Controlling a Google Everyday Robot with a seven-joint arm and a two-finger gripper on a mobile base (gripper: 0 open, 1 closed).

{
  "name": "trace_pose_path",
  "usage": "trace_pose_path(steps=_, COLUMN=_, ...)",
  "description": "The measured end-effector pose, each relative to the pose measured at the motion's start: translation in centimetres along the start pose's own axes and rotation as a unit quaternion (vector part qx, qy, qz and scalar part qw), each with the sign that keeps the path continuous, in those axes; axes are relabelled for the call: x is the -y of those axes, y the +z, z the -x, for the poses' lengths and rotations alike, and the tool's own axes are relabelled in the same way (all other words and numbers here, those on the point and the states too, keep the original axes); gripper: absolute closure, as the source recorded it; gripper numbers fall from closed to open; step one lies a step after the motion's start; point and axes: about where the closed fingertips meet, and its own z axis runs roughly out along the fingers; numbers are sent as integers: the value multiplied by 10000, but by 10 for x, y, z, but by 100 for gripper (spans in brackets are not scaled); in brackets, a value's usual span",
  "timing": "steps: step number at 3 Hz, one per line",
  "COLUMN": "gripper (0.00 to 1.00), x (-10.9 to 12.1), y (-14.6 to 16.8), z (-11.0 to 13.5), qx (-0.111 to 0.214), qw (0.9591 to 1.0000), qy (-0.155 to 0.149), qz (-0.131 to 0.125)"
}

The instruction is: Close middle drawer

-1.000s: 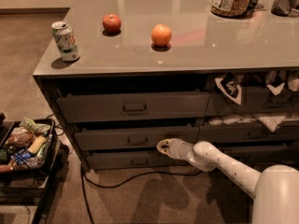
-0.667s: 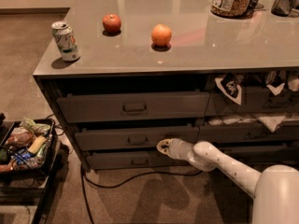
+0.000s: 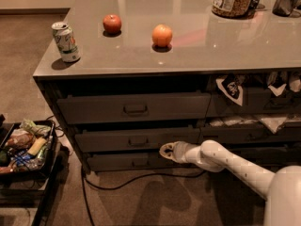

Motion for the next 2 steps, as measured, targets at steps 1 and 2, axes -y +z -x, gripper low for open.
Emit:
trace_pose_path(steps=1, gripper=100, x=-21, y=-20, z=17, qx=85, qw=9998, qy=-96, qz=154)
trace_pose_path(steps=2, gripper=100, x=-42, y=-40, z=27, qx=167, qw=9998, qy=-115, qz=68)
